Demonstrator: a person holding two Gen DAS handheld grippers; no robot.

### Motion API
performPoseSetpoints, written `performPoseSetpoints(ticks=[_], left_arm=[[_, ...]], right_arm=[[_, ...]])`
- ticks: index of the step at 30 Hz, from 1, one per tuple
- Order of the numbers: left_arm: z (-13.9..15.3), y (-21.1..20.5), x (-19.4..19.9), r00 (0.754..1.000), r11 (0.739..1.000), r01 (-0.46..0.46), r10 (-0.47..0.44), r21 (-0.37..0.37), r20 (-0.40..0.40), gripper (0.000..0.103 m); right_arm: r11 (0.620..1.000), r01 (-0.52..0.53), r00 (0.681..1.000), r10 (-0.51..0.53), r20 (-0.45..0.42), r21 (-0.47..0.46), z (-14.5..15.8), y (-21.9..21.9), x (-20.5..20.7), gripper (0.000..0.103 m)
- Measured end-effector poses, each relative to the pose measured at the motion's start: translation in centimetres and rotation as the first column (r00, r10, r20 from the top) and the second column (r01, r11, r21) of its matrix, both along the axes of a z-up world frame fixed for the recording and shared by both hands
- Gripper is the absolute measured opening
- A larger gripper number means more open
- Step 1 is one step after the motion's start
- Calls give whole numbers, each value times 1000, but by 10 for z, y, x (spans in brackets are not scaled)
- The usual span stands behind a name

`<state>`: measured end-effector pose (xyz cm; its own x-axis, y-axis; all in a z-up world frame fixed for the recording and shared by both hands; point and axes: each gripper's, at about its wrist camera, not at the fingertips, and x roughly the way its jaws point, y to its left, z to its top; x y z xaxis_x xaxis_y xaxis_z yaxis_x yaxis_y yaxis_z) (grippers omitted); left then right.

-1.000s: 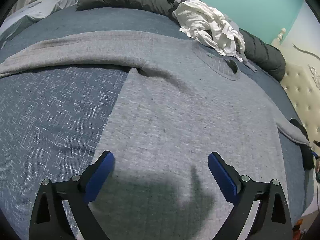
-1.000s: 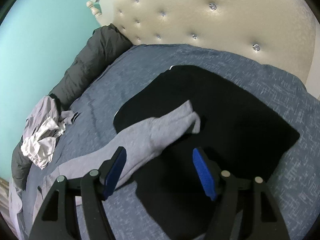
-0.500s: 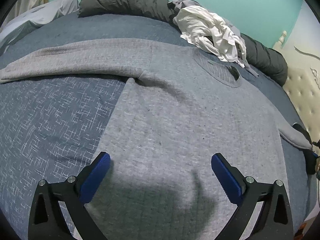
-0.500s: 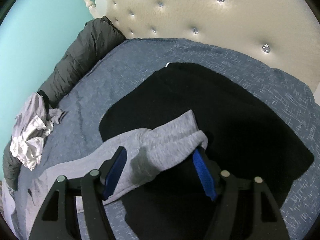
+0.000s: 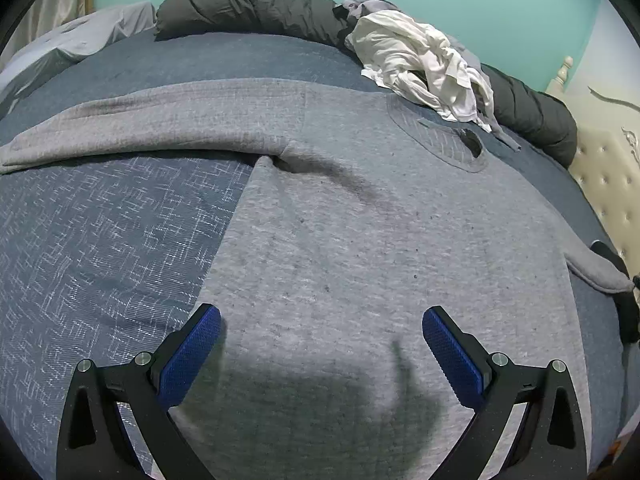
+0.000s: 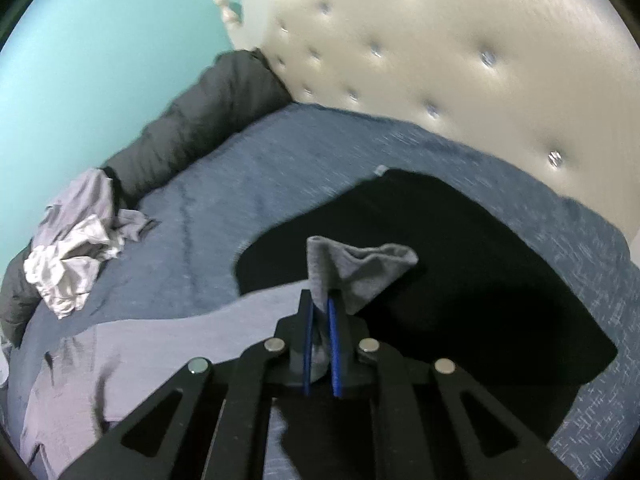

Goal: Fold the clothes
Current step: 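Lift the grey sleeve with the right gripper and carry it over the sweatshirt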

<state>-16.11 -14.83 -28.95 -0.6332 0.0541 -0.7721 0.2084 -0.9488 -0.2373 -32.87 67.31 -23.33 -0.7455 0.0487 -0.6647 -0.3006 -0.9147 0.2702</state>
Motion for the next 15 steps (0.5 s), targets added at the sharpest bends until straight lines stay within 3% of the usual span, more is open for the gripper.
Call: performPoseSetpoints(ticks=[6,15], left_arm=[[3,0,6,1000,1000,-9,9,-3,-13,103],[9,-1,16,1000,999,-1,0,-35,-30,103]], right_arm=[[991,-136,989,137,-59,15,38,-56,-7,6],[950,-313,943,310,-120,-6,81,-158,-15,4]])
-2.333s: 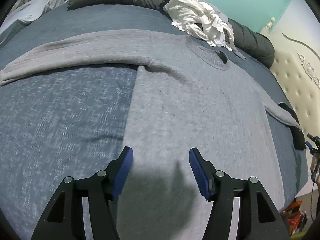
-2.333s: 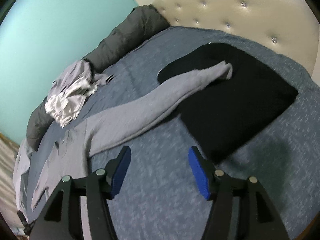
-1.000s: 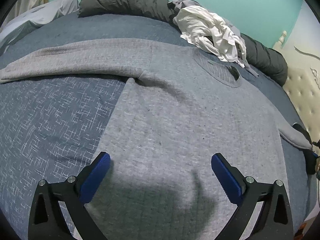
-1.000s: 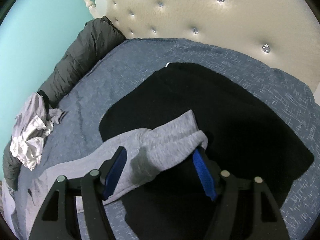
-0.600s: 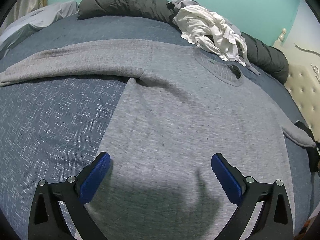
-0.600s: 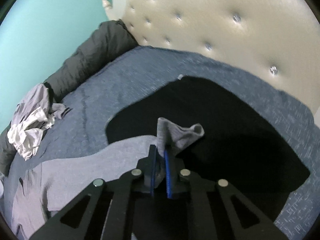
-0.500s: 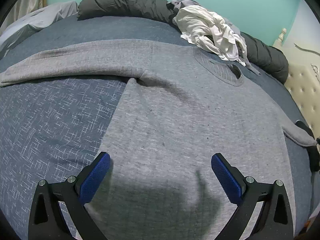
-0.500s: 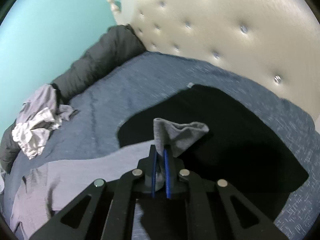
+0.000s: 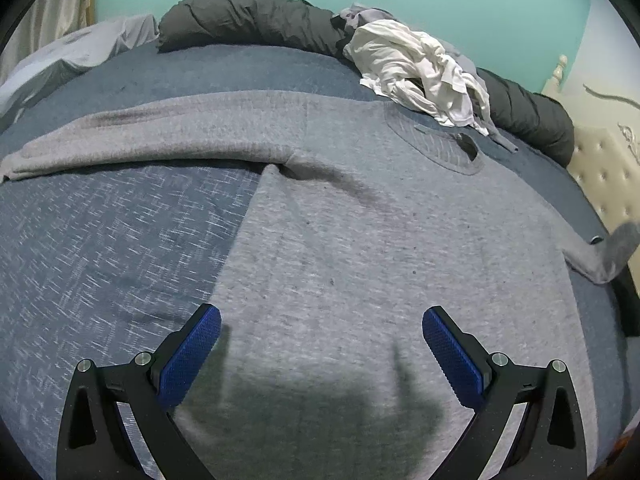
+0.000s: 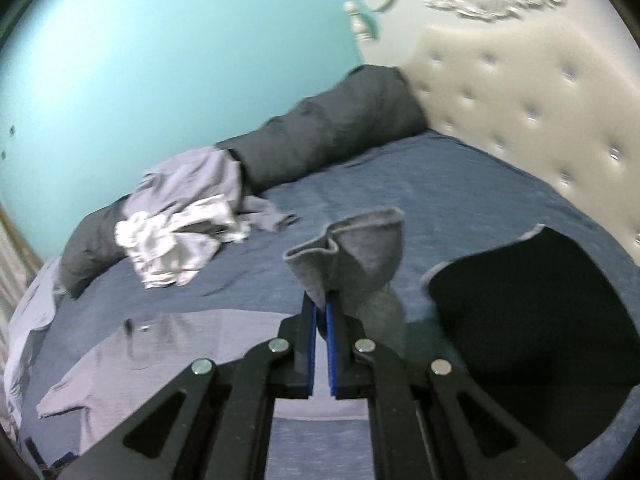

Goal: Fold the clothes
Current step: 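Lift the grey sleeve with the right gripper and carry it over the sweatshirt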

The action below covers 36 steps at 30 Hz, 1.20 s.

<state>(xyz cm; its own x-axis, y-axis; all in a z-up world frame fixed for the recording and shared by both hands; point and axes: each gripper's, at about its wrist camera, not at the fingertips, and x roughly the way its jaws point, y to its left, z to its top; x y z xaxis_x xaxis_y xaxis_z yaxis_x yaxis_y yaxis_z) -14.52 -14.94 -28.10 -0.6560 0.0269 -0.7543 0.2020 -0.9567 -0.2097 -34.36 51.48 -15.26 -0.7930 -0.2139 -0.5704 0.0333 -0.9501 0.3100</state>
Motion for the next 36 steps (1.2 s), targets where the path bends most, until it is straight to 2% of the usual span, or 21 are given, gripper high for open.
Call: performPoseSetpoints(ticks=[9,18,26,36], left_arm=[[-2,-12,10,1000,1000,0,0,8,7,103],[-2,-25,21,1000,999,0,1,36,-4,103],[-1,-42,35,999,998,-23,25,50,-22,103],[2,-62,49,998,997,-52,54,64,-40,103]], right_arm=[[985,-173,985,173,-26,2,26,-104,5,3],[937,-349,936,348,-41,-5,45,-218,19,3],[854,-520,854,519,-23,-20,40,-315,51,3],[735,-673,736,677,25,-86,2,-412,105,3]])
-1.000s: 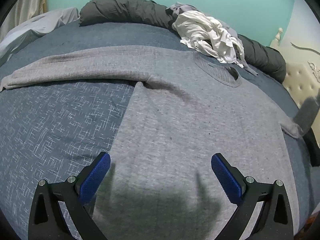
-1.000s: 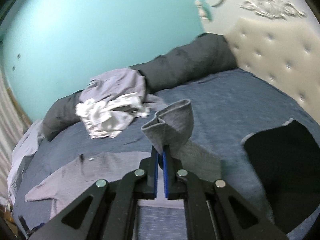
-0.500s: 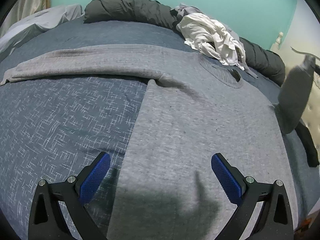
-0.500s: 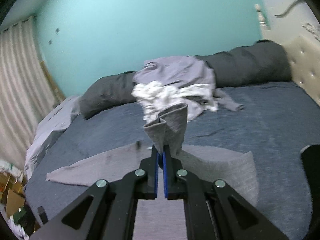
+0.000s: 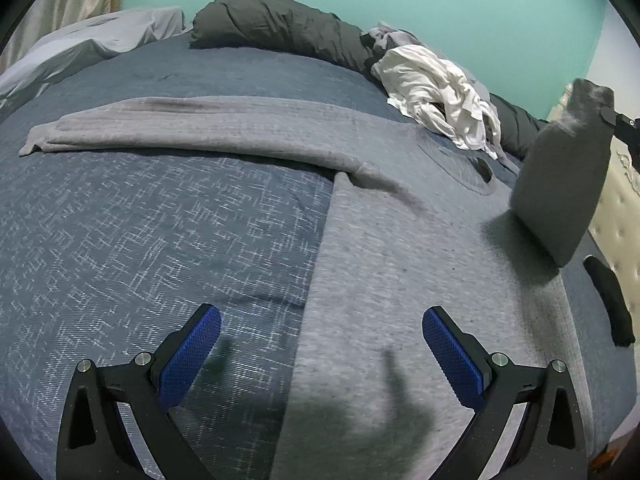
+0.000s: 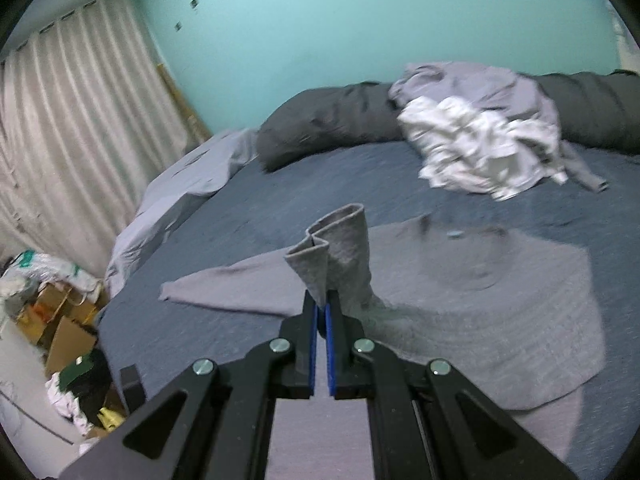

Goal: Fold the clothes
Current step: 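Lift the grey sleeve with the right gripper and carry it over the sweatshirt, then lay the sleeve on the sweatshirt body and open the right gripper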

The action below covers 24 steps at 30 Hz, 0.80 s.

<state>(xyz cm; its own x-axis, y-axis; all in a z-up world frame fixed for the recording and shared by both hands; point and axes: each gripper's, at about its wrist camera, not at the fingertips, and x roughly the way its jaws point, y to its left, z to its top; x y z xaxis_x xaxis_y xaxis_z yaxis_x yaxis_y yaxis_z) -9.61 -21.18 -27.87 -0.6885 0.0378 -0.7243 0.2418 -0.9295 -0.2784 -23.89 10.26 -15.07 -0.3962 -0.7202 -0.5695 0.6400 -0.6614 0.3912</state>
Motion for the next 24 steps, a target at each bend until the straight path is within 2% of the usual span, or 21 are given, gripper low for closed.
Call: performPoseSetpoints(ticks=[8,17,23,24], left_arm=[[0,-11,7,1000,1000,-25,25,5,-4,103],[-2,-12,8,1000,1000,-25,25,1,-2,103],[-3,-14,7,1000,1000,-22,22,-2,-3,103],[-3,-14,7,1000,1000,-22,22,-2,-3,103]], right_arm=[[994,-106,992,104,76,22,-43,-48,33,3],[985,-160,977,149,153,64,-100,-64,56,3],[972,-200,970,180,162,119,-130,-76,65,3],[970,-209,967,187,174,123,-135,-79,66,6]])
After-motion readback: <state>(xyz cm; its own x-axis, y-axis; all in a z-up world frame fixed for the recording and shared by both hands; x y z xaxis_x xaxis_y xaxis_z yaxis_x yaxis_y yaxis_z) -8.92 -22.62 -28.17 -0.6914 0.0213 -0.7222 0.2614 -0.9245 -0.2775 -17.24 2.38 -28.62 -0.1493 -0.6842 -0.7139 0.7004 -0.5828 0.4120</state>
